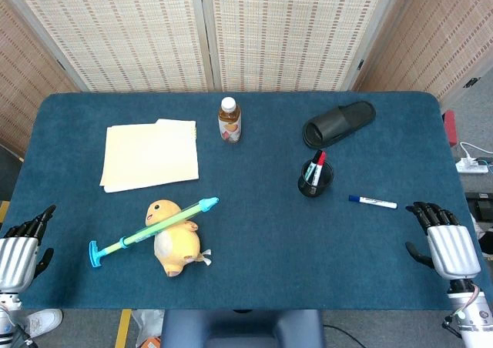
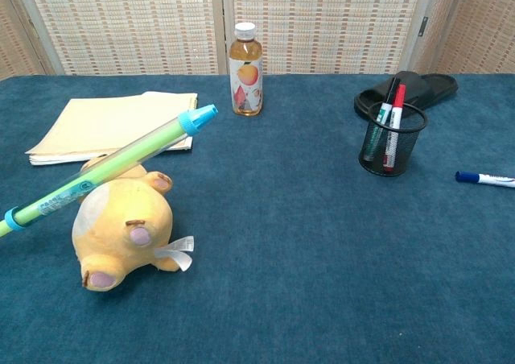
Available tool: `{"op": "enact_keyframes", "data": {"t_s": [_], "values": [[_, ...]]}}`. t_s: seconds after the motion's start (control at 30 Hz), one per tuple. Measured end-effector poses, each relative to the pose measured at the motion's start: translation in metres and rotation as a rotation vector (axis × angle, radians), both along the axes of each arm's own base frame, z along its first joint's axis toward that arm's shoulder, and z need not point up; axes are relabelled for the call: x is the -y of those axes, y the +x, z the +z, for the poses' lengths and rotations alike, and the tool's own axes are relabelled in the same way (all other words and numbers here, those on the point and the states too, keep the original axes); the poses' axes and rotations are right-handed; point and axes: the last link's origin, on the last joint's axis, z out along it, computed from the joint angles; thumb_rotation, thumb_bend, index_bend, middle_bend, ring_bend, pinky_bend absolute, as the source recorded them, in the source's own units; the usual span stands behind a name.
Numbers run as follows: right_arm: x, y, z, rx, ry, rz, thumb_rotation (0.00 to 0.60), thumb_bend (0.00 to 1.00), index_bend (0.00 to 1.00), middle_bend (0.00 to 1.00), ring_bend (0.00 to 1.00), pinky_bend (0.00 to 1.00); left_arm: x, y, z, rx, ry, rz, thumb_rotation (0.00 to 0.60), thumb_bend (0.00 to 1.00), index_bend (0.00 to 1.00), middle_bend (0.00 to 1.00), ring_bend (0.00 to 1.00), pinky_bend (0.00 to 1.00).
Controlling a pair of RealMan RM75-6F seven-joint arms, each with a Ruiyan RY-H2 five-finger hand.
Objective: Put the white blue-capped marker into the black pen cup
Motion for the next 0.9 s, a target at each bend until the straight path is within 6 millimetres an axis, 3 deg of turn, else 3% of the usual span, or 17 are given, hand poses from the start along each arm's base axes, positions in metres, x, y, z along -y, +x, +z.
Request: {"op": "enact_keyframes", "data": {"t_s": [0.4,0.6,0.9], "values": [[0.01,-0.009,-0.001,-0.039,-0.002,-0.028,0.6,0.18,0.24,0.18,0.17,0.3,0.001,0.001,-0.001,-0.005,-0.004,-0.001,0.6,0.29,0.1,0.24,0.32,0.4],[0.035,-0.024,-0.009,-0.067,-0.023,-0.028,0.6,0.18,0.32,0.22,0.2,0.34,0.001,0.001,-0.002,-0.003,-0.017,0.01,0.6,0.29,0.1,0.24,0.32,0.41],[0.087,-0.046,-0.028,-0.127,-0.031,-0.001,0.6,0.18,0.35,0.25,0.23,0.37,0.001,0.001,-0.002,-0.001,-0.014,0.011,0.6,0.29,0.1,0.24,0.32,0.41]]}}
